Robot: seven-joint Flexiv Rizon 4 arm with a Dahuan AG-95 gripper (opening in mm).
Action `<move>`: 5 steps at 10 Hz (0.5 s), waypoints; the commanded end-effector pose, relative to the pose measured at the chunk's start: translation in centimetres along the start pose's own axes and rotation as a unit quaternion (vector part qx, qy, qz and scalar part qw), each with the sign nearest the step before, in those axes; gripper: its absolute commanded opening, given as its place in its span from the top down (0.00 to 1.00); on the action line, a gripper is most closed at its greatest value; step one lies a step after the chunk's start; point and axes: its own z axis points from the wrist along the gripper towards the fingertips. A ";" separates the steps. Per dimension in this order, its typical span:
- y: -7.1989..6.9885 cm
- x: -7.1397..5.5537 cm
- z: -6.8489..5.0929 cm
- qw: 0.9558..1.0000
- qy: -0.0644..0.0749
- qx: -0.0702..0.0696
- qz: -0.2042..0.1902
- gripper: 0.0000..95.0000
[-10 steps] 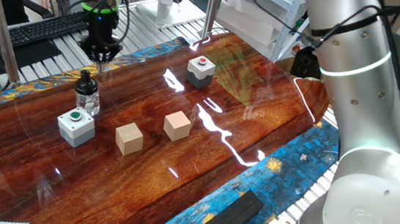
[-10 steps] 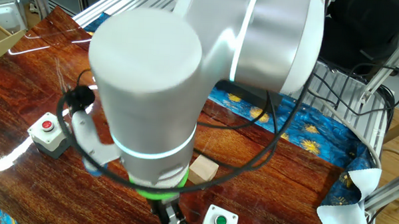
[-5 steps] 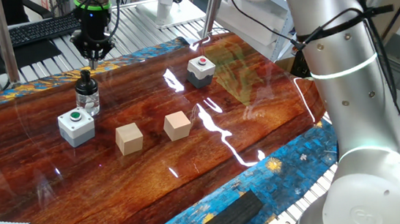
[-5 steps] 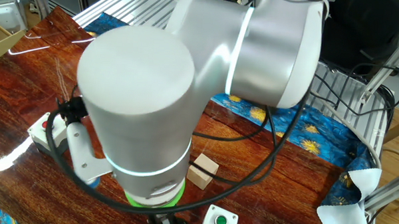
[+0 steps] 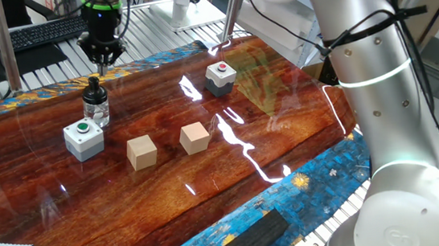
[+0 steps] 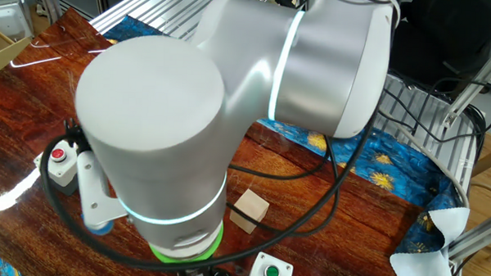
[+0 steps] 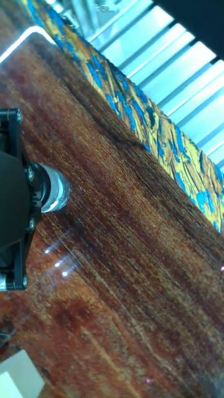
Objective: Unscrew the lid from the jar
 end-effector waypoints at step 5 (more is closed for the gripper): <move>0.1 0.4 -0.2 0.997 0.009 -0.013 0.070 0.40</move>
